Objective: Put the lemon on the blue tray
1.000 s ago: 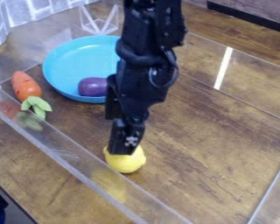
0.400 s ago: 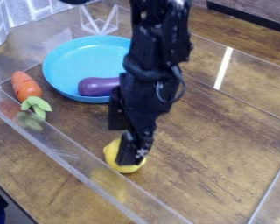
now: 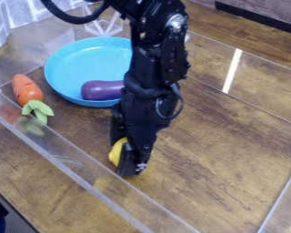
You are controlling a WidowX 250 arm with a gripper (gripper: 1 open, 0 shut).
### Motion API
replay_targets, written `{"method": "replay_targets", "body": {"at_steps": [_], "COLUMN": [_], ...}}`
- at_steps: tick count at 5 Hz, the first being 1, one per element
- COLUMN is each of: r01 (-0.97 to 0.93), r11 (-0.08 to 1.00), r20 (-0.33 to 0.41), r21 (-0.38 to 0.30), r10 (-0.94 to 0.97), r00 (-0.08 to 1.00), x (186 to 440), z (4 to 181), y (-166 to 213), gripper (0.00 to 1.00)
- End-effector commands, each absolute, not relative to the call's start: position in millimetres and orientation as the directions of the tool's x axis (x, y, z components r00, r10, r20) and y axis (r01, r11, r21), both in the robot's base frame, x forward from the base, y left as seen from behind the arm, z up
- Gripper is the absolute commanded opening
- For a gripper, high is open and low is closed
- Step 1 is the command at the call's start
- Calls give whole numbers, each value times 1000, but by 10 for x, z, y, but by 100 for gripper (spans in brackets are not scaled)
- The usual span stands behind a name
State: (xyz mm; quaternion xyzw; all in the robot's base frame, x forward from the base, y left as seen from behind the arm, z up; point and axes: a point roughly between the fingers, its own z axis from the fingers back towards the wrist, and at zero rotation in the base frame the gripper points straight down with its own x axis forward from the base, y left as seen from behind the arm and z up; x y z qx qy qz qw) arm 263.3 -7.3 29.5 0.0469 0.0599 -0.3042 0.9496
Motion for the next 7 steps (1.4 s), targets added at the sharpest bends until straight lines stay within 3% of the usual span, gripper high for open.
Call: {"method": "replay_targets", "body": {"at_steps": [1, 2, 5, 7], "r01": [587, 599, 566, 537], "r11": [807, 797, 819, 824], "r20": [-122, -116, -104, -68], "r21": [69, 80, 95, 180], "r10": [-577, -589, -557, -534], "r00": [807, 799, 824, 842], "x": [2737, 2829, 2629, 2963], "z": [304, 289, 501, 1014], "y": [-49, -56, 72, 87], "gripper": [0, 0, 0, 0]}}
